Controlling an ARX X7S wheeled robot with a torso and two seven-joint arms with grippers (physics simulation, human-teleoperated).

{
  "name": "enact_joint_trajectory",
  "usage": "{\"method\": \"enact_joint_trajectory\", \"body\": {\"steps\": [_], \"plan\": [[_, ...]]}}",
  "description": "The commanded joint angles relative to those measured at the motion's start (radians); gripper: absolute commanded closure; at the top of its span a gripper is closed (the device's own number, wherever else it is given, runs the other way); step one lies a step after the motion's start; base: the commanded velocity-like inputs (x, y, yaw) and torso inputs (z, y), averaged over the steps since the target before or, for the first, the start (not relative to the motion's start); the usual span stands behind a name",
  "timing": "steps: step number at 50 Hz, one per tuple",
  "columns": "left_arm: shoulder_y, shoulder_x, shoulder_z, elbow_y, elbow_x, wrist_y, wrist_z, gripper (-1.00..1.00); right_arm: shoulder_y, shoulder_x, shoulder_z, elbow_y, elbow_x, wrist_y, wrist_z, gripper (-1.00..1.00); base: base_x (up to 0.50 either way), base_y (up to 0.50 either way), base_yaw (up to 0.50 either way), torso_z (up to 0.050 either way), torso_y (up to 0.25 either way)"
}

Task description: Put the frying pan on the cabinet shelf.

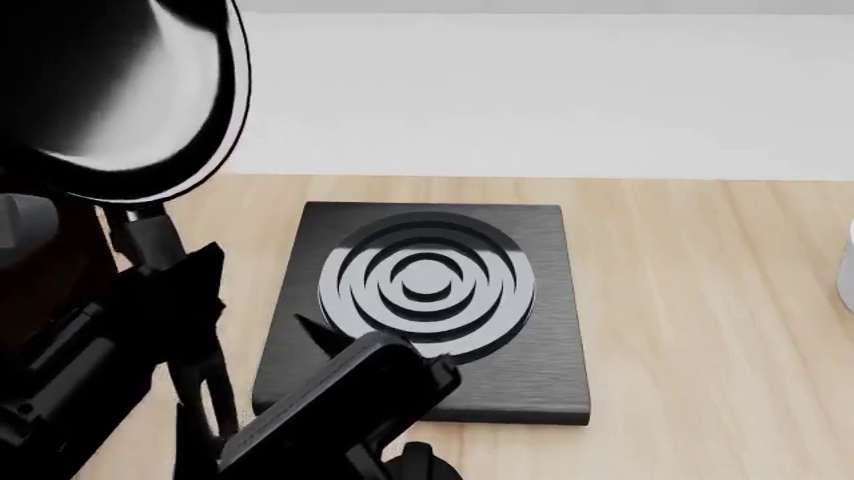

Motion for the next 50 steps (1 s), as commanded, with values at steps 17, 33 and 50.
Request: {"method": "enact_joint_trajectory", "body": {"steps": [17, 33, 50], "plan": [[-0.219, -0.018, -0.116, -0.282, -0.015, 0.12, 0.035, 1.0, 0.003, 0.011, 0.052, -0.029, 0.006, 0.036, 0.015, -1.0, 0.0, 0.0, 0.0, 0.001, 0.001], [-0.194, -0.006, -0.221, -0.301, -0.075, 0.2, 0.017, 1.0, 0.009, -0.036, 0.176, -0.038, 0.054, 0.117, 0.066, -1.0, 0.0, 0.0, 0.0, 0.001, 0.001], [-0.117, -0.008, -0.333, -0.29, -0.184, 0.252, 0.007, 1.0, 0.023, -0.053, 0.368, -0.1, 0.111, 0.183, 0.103, -1.0, 0.0, 0.0, 0.0, 0.001, 0.001]]}}
